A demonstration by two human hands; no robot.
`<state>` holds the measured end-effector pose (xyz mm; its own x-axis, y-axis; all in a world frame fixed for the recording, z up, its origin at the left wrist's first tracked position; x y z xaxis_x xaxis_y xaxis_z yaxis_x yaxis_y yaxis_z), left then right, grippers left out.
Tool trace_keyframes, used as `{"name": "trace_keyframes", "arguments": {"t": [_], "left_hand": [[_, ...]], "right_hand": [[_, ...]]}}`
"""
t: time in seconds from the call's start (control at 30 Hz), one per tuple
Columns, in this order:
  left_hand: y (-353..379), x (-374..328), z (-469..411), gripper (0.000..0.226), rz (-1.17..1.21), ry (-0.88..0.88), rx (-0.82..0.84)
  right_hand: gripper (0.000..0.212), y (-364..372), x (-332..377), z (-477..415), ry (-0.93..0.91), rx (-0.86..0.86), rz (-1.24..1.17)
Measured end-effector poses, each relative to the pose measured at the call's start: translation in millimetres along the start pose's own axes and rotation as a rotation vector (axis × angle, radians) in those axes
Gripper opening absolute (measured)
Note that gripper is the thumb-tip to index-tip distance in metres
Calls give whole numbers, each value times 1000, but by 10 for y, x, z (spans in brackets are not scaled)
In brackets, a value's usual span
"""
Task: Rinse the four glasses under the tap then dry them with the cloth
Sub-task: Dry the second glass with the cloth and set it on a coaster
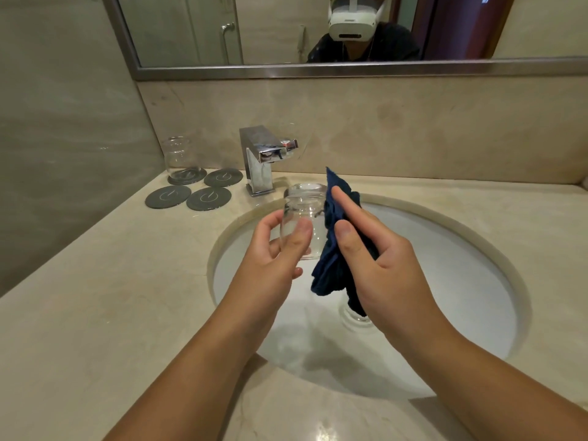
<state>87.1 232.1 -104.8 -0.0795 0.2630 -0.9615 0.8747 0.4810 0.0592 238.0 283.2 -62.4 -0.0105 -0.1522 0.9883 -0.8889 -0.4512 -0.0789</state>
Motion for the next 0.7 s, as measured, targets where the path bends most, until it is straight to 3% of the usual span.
{"name": "trace_keyframes", "arguments": {"t": [0.1,0.33,0.47,0.6,0.7], "left_hand": [[-17,-23,19,97,-36,15,3],[4,-87,21,63,143,12,31],[47,-55,14,79,119,-6,23],[55,2,3,61,35,-24,23],[25,-7,10,71,-2,-18,8]], "right_hand": [[43,55,7,18,-33,17,40],[39,-5,-2,-56,32,24,-59],[37,-27,-50,-76,77,11,-91],[38,-34,-13,-22,48,-11,-48],[40,3,14,7,13,6,-20]]}}
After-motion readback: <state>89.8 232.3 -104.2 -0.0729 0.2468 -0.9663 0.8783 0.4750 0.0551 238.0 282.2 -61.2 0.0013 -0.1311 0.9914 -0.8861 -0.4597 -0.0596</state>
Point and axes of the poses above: each hand's wrist, its own z-axis away from the middle knuckle, its own y-axis out of the palm, x = y × z, the point moved 8 cm from there along -z, towards the middle knuckle, and after that the axes turned 14 degrees about y, right-handed, at the moved point
